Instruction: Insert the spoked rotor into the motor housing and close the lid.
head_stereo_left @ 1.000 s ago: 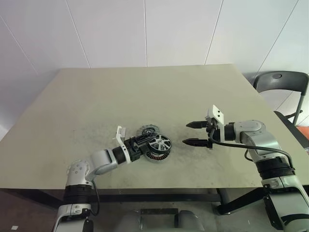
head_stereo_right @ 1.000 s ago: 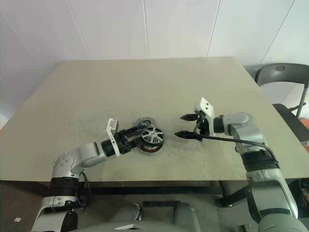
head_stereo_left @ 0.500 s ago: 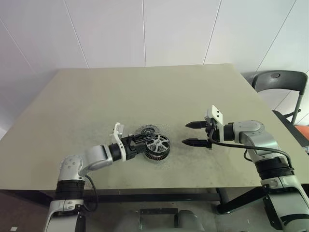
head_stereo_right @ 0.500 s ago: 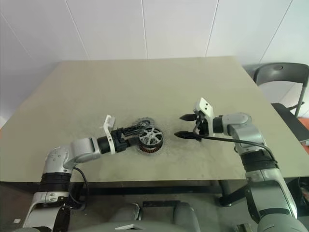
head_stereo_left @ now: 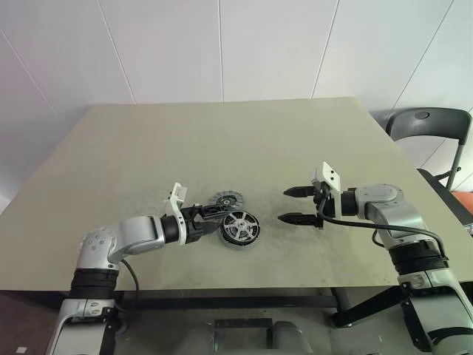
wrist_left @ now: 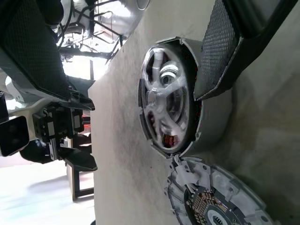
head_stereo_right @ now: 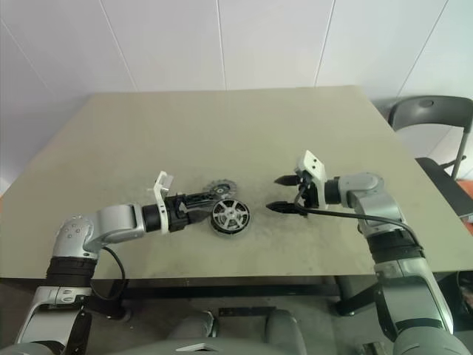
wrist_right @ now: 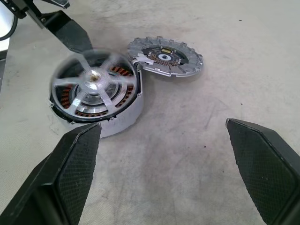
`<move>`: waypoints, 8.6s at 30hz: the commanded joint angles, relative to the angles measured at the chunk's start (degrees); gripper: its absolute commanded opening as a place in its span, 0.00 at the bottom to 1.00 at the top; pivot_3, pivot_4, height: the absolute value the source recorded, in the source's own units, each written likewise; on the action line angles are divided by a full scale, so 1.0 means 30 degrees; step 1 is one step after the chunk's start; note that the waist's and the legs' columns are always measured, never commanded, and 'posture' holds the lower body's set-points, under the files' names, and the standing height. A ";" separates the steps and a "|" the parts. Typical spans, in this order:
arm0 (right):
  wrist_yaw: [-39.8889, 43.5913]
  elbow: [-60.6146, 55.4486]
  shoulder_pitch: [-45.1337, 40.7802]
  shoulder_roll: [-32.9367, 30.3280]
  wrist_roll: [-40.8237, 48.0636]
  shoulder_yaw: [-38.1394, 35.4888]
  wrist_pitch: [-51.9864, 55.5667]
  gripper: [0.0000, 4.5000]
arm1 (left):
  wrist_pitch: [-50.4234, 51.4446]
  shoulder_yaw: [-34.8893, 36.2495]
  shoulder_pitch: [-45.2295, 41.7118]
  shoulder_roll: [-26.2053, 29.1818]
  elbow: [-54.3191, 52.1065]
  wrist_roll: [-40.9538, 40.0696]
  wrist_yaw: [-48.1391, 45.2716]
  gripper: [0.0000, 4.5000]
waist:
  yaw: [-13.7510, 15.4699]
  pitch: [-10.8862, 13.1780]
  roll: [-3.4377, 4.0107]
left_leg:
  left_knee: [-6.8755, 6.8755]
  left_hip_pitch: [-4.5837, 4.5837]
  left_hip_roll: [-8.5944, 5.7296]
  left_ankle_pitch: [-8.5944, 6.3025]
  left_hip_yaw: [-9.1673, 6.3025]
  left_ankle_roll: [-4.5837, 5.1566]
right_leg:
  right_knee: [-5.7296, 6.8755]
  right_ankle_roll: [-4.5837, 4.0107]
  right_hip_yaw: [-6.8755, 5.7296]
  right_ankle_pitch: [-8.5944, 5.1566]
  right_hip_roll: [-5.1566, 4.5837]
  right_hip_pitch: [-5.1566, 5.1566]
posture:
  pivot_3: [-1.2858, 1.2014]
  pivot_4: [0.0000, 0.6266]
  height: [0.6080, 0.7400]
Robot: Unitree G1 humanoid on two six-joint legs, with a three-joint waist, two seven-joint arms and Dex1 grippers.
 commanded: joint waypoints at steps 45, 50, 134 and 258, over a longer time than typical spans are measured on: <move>-0.0308 0.2557 -0.1426 0.5164 -0.2081 0.4351 -0.2679 0.01 | -1.8182 0.0029 0.6651 0.4315 -0.5482 2.8226 -2.1612 1.00 | -0.0108 0.0002 0.0026 | -0.0114 0.0231 0.0032 -0.0010 0.0225 0.0028 | 0.0067 0.0029 0.0235 0.0008 0.0041 0.0041 | 0.52 0.00 1.00; -0.0133 0.0956 -0.2222 0.4908 -0.1315 0.3650 -0.1444 0.01 | -1.8211 0.0195 0.6598 0.4098 -0.5404 2.8473 -2.1733 1.00 | -0.0106 0.0005 0.0028 | -0.0119 0.0248 0.0033 -0.0011 0.0226 0.0028 | 0.0071 0.0029 0.0247 0.0008 0.0041 0.0044 | 0.52 0.00 1.00; 0.6204 -0.1274 -0.8468 0.4865 -0.7629 0.9861 0.1410 0.43 | -1.7746 0.1196 0.7087 0.2206 -0.6402 2.8880 -2.1306 1.00 | -0.0629 0.0004 0.0023 | -0.0126 0.0304 0.0045 -0.0013 0.0246 0.0018 | 0.0245 0.0046 0.0346 -0.0011 0.0089 -0.0042 | 0.52 0.00 1.00; -0.4106 -1.2201 0.0428 -0.1073 0.1666 0.4584 0.5461 0.99 | -1.7637 0.1591 0.5795 0.1932 -0.4996 2.9185 -2.2585 1.00 | -0.0025 0.0007 -0.0010 | -0.0020 0.0016 0.0309 -0.0064 0.0318 0.0081 | -0.0002 -0.0099 0.0346 0.0119 0.0355 -0.0199 | 0.52 0.00 1.00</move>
